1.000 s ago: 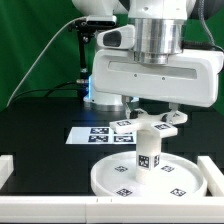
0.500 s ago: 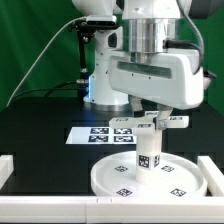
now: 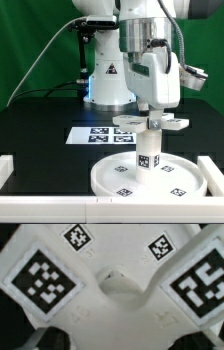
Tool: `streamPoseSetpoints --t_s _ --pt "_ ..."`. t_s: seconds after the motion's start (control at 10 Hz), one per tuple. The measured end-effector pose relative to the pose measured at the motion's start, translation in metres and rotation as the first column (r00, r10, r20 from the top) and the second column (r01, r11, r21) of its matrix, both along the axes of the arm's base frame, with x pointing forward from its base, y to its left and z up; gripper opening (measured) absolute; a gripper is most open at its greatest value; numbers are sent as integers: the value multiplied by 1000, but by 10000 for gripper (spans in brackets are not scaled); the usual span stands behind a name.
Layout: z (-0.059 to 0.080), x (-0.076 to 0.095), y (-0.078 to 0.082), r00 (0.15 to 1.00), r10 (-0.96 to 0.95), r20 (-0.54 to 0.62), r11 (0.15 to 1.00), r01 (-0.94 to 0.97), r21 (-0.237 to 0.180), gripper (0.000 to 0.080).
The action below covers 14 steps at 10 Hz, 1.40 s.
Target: Assemble round table
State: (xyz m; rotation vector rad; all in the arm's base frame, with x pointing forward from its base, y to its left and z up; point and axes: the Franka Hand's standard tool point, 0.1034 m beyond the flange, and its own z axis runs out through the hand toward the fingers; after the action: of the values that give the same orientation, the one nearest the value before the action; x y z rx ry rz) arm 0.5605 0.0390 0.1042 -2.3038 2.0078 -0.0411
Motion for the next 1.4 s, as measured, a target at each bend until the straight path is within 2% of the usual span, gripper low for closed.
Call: streamPoseSetpoints --t_s 0.1,0.3,0.5,0.7,0.8,0.9,1.2,1.3,1.4 --pt "2 0 0 1000 28 -2 1000 -28 -1 585" --pt "24 5 5 988 157 12 988 -157 13 646" --pt "36 6 8 933 358 34 934 -358 -1 649" --pt "38 7 4 743 668 47 745 -666 -45 649" --pt "35 6 8 661 750 33 662 -747 -59 649" --pt "31 4 11 615 788 32 615 -785 -70 649" --pt "30 4 9 414 910 22 414 -905 -95 649" --pt "30 6 5 245 970 -10 242 -963 -115 649" --pt "28 7 6 126 991 -39 120 -985 -127 649"
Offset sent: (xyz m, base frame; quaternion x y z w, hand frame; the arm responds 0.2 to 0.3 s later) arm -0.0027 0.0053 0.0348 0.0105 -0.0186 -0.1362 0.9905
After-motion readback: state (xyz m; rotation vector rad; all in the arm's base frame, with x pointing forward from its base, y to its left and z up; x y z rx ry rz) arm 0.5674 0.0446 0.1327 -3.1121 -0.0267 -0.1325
